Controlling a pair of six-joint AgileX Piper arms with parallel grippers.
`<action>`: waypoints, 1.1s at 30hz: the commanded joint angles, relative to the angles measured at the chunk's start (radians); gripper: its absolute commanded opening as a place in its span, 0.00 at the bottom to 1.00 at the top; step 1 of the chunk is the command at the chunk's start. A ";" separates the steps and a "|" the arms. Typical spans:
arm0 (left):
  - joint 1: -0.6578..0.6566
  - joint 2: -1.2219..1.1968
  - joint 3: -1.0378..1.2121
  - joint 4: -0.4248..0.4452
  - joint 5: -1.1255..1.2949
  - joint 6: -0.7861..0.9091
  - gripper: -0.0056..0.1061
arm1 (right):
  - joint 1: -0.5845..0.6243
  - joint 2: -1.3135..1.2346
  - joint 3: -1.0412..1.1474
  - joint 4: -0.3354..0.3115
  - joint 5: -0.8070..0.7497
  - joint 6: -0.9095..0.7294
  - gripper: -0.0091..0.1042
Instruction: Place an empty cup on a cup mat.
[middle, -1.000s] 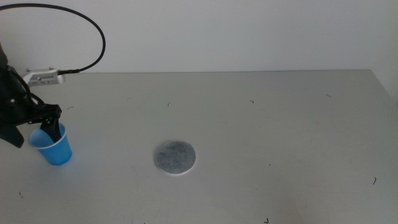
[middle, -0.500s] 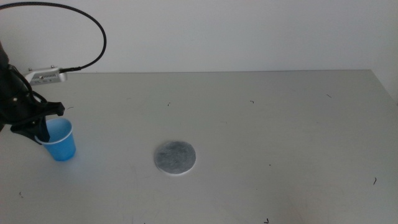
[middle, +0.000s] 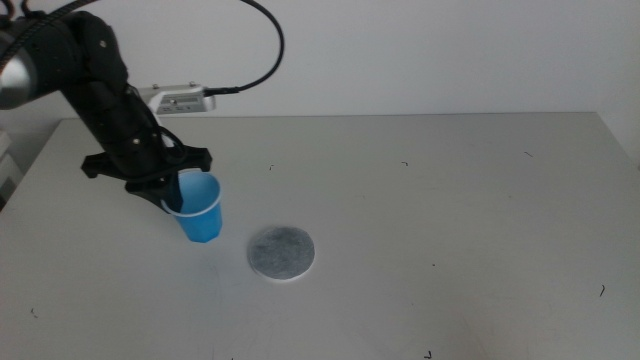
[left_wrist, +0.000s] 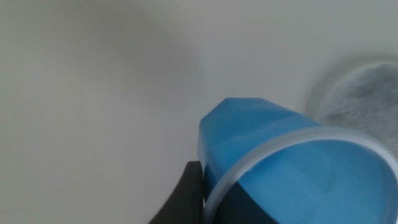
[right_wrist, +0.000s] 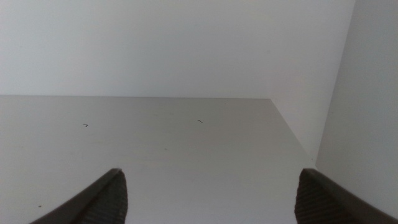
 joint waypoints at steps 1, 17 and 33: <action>-0.066 -0.054 -0.030 -0.022 -0.033 -0.041 0.05 | 0.002 -0.019 -0.012 -0.009 -0.078 -0.008 0.91; -0.274 0.022 -0.030 -0.024 -0.163 -0.104 0.05 | 0.002 -0.019 -0.012 -0.009 -0.078 -0.008 0.91; -0.274 0.017 -0.029 -0.014 -0.130 -0.071 0.77 | 0.002 -0.019 -0.012 -0.009 -0.078 -0.008 0.91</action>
